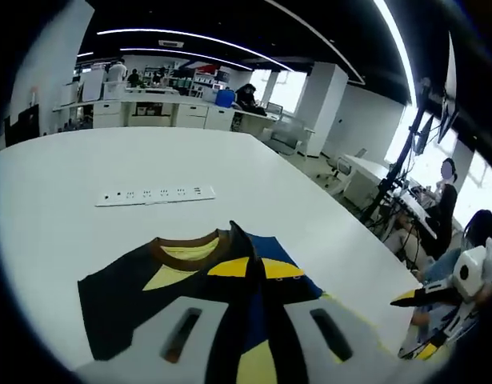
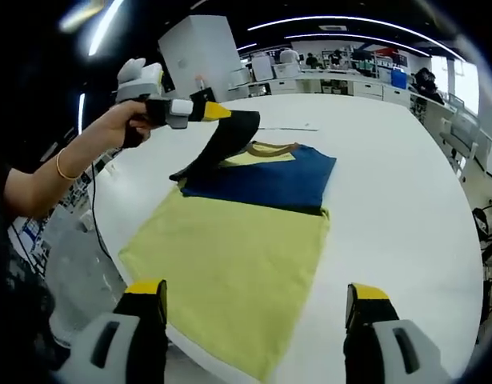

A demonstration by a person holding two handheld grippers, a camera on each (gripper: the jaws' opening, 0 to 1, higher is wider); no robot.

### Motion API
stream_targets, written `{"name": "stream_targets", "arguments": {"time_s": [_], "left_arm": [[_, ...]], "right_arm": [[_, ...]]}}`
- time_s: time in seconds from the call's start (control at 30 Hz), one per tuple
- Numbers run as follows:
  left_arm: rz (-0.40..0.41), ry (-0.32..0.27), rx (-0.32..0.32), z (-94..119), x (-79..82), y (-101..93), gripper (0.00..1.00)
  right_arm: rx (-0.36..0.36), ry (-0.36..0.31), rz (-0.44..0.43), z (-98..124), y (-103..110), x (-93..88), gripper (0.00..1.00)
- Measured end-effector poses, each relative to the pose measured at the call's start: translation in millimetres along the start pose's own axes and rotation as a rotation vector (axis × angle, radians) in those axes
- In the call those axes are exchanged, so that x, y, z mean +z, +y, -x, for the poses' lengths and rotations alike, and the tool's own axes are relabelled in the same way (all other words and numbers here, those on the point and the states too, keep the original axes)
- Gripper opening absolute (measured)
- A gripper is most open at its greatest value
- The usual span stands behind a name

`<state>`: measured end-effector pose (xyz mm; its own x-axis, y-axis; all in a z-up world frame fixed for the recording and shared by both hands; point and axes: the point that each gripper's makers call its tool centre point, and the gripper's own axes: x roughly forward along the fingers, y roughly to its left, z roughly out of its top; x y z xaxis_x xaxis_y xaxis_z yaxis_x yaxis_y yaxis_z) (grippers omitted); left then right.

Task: Fold the garment on the visible template until the final outline fits inside the template.

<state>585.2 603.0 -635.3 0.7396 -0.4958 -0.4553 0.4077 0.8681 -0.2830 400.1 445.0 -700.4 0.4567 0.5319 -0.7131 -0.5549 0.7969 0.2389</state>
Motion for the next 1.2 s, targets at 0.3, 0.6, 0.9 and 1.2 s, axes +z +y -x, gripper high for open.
{"name": "stream_targets", "arguments": {"time_s": [0.3,0.6,0.9,1.2], "left_arm": [[0.015,-0.008,-0.06,-12,-4.2,-21.0,0.01],[0.013,0.009,-0.108,-22,-13.5,-41.5,0.01],[0.002,0.009,-0.149,-31,-16.8,-59.4,0.01],[-0.041,0.064,-0.158,-46,-41.3,-69.4,0.01]], "right_arm": [[0.005,0.002,-0.011,-2,-1,1.4,0.93],[-0.004,-0.024,-0.047,-3,-6,4.6,0.93],[-0.015,-0.029,-0.061,-3,-10,4.8,0.93],[-0.012,-0.022,-0.068,-6,-10,2.2,0.93]]}}
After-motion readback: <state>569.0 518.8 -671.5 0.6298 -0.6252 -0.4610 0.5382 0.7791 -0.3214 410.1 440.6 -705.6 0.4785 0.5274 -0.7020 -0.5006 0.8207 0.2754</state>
